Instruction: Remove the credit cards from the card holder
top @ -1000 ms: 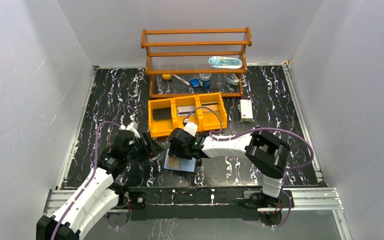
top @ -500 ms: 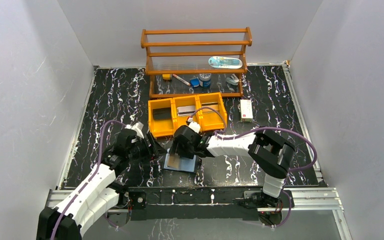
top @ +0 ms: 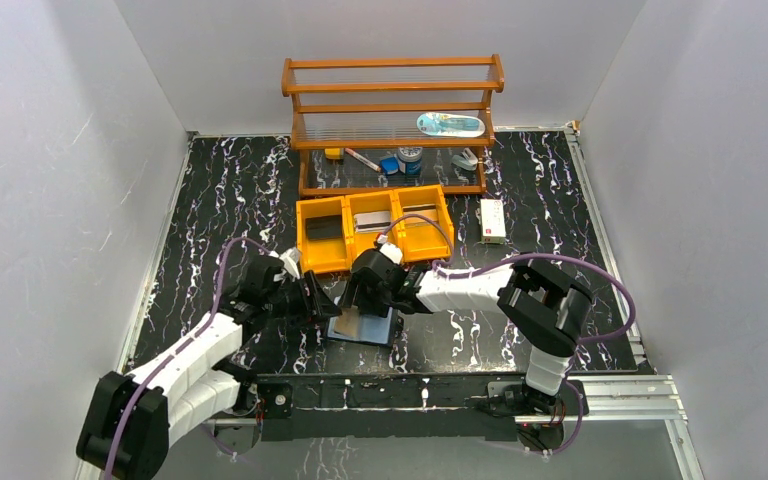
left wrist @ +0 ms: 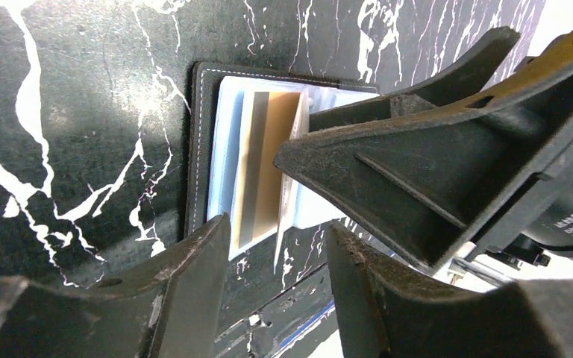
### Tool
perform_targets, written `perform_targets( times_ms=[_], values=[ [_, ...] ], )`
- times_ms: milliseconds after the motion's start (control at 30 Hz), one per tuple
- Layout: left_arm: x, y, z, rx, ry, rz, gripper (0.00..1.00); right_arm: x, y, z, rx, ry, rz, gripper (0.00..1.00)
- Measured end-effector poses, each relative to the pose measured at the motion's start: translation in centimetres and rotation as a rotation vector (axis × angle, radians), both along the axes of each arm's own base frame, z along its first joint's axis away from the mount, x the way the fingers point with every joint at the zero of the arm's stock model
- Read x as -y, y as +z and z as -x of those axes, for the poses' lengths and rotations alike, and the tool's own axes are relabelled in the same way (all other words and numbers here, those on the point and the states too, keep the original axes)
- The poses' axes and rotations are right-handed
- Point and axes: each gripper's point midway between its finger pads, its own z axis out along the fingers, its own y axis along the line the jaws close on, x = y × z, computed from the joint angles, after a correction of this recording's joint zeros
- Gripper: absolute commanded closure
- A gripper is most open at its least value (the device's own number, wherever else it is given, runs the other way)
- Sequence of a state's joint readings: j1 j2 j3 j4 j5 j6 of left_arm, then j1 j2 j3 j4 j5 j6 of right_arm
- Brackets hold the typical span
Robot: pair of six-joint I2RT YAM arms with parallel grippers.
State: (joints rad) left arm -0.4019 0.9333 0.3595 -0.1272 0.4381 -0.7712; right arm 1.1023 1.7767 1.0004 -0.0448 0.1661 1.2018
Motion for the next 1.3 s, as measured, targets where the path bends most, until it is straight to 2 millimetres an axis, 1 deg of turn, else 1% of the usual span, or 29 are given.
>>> perform_targets(
  times_ms=[167, 233, 300, 433, 533, 633, 833, 900, 1000, 1200, 1300],
  values=[
    [0.8, -1.1, 0.3, -0.033, -0.042, 0.000, 0.62, 0.0, 0.0, 0.0, -0.002, 0.001, -0.006, 0.35],
    [1.1, -1.6, 0.5, -0.045, -0.062, -0.005, 0.70, 0.0, 0.0, 0.0, -0.003, 0.002, -0.010, 0.34],
    [1.3, -1.8, 0.8, -0.054, -0.077, -0.008, 0.75, 0.0, 0.0, 0.0, -0.004, 0.003, -0.013, 0.34],
    [1.8, -1.7, 0.8, -0.040, -0.095, 0.000, 0.82, 0.0, 0.1, 0.0, -0.007, 0.004, -0.022, 0.32],
    [2.0, -1.5, 0.8, -0.029, -0.104, 0.006, 0.85, -0.1, 0.2, 0.0, -0.004, 0.007, -0.032, 0.29],
    [2.2, -1.4, 0.9, -0.023, -0.114, 0.009, 0.84, -0.2, 0.4, 0.0, 0.001, 0.014, -0.042, 0.25],
    [2.6, -1.6, 1.5, -0.030, -0.142, 0.006, 0.79, -0.4, 1.0, 0.0, 0.017, 0.035, -0.061, 0.11],
    [2.8, -1.6, 1.7, -0.033, -0.152, 0.005, 0.78, -0.1, 1.2, 0.0, 0.024, 0.039, -0.060, 0.07],
    [3.1, -1.4, 1.9, -0.026, -0.169, 0.011, 0.77, 0.8, 1.5, 0.3, 0.027, 0.040, -0.039, 0.05],
    [4.2, -0.6, 2.1, -0.010, -0.211, 0.022, 0.74, 2.6, 3.5, 0.1, 0.070, 0.004, -0.023, 0.05],
    [5.0, -0.2, 2.1, 0.002, -0.237, 0.028, 0.73, 3.8, 3.9, 0.1, 0.085, -0.019, -0.014, 0.04]
  ],
)
